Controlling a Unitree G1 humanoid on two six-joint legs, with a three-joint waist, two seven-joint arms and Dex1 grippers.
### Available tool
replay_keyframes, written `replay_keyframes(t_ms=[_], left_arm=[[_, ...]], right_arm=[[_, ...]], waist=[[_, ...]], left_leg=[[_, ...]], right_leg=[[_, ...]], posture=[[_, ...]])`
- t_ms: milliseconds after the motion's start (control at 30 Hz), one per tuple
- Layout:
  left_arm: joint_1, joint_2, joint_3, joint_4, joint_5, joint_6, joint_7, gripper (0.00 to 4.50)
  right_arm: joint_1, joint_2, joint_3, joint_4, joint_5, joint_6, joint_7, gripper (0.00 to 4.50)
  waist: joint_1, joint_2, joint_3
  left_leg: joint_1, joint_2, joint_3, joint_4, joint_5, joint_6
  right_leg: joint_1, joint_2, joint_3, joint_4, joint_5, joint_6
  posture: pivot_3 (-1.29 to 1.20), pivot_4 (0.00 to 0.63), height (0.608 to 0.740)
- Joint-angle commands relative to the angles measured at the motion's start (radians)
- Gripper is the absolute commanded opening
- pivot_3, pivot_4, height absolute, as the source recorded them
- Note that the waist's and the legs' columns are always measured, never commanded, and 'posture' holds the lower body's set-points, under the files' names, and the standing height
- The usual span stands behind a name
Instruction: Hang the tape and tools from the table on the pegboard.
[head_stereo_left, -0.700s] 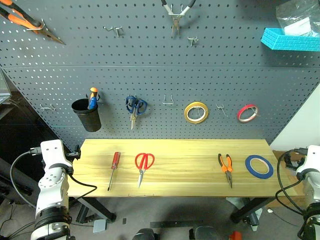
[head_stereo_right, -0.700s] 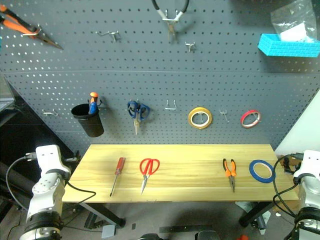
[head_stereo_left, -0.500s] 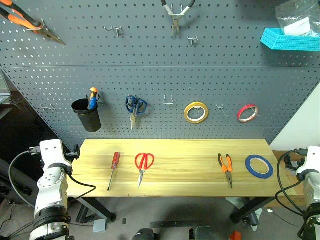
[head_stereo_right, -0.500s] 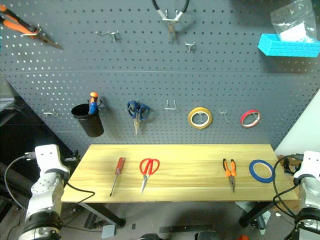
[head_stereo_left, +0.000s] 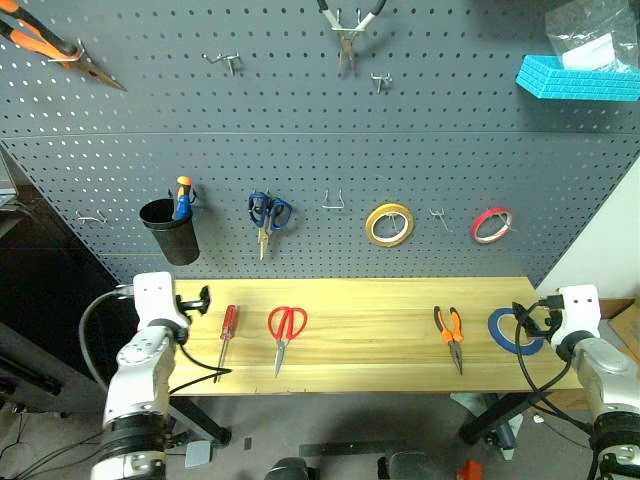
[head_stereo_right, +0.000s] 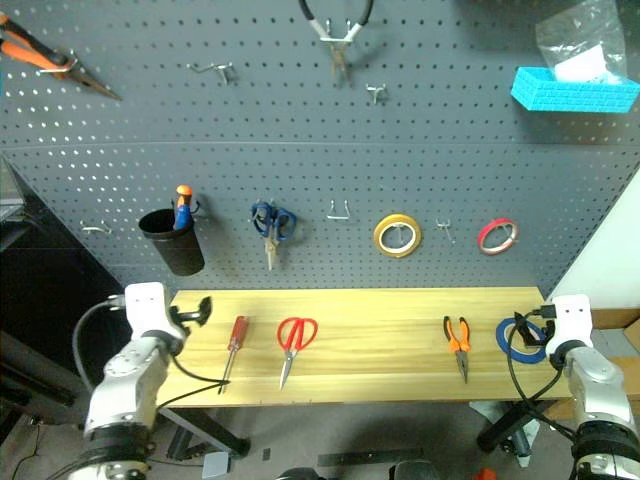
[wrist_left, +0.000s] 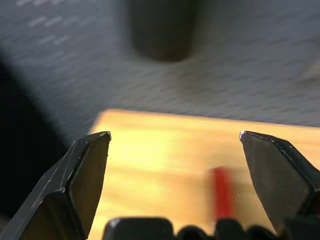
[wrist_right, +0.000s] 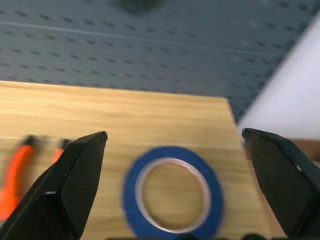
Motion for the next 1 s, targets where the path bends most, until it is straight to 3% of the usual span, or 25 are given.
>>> replay_keyframes(t_ms=[33,200,367,500,700,867,1000], left_arm=[[-0.002,-0.023,-0.079,-0.135,-0.021,0.035,-0.068,4.46],[-0.017,0.046,-0.306,-0.25,0.046,0.117,-0.245,4.46],[-0.092,0.106,-0.46,-0.324,0.027,0.165,-0.459,4.46],[-0.18,0.104,-0.524,-0.352,0.005,0.197,-0.574,4.46],[-0.281,0.09,-0.576,-0.359,0.02,0.208,-0.628,4.46],[-0.279,0.131,-0.587,-0.408,0.017,0.231,-0.677,4.46],[-0.273,0.147,-0.588,-0.416,0.024,0.229,-0.686,4.46]], right_arm=[[-0.001,0.008,0.003,-0.144,0.023,0.102,-0.008,4.5],[-0.007,-0.008,0.037,-0.24,0.042,0.266,0.047,4.5],[-0.089,-0.045,0.083,-0.168,0.022,0.384,0.091,4.5],[-0.219,-0.042,0.113,-0.003,-0.011,0.421,0.071,4.5],[-0.404,-0.049,0.18,0.356,-0.101,0.321,0.096,4.5],[-0.523,-0.053,0.217,0.59,-0.159,0.23,0.119,4.5],[-0.576,-0.052,0.257,0.689,-0.203,0.195,0.164,4.5]], waist=[[-0.001,0.0,0.004],[-0.006,0.0,0.05],[-0.009,0.004,0.087],[-0.023,0.0,0.119],[-0.031,-0.008,0.161],[-0.033,-0.012,0.199],[-0.032,-0.013,0.214]], left_leg=[[0.0,0.0,0.0,0.0,0.0,0.0],[0.0,0.002,0.004,0.0,0.0,0.0],[-0.005,0.002,0.009,0.0,0.0,0.001],[-0.007,0.002,0.012,0.0,-0.001,0.002],[-0.007,0.003,0.023,0.0,-0.004,0.008],[-0.021,0.002,0.028,0.003,-0.006,0.012],[-0.024,0.002,0.028,0.003,-0.008,0.014]], right_leg=[[0.0,0.0,0.0,0.0,0.0,0.0],[0.0,0.002,0.0,0.0,0.0,-0.001],[-0.007,0.002,0.004,0.0,0.001,-0.001],[-0.01,0.002,0.006,0.0,0.001,-0.001],[-0.013,0.003,0.017,-0.001,0.004,0.001],[-0.029,0.002,0.025,0.0,0.009,0.004],[-0.031,0.0,0.025,-0.001,0.009,0.004]], posture=[[-0.17,0.078,0.74],[-0.21,0.14,0.74],[-0.24,0.179,0.74],[-0.23,0.213,0.74],[-0.19,0.276,0.74],[-0.15,0.306,0.74],[-0.14,0.316,0.74]])
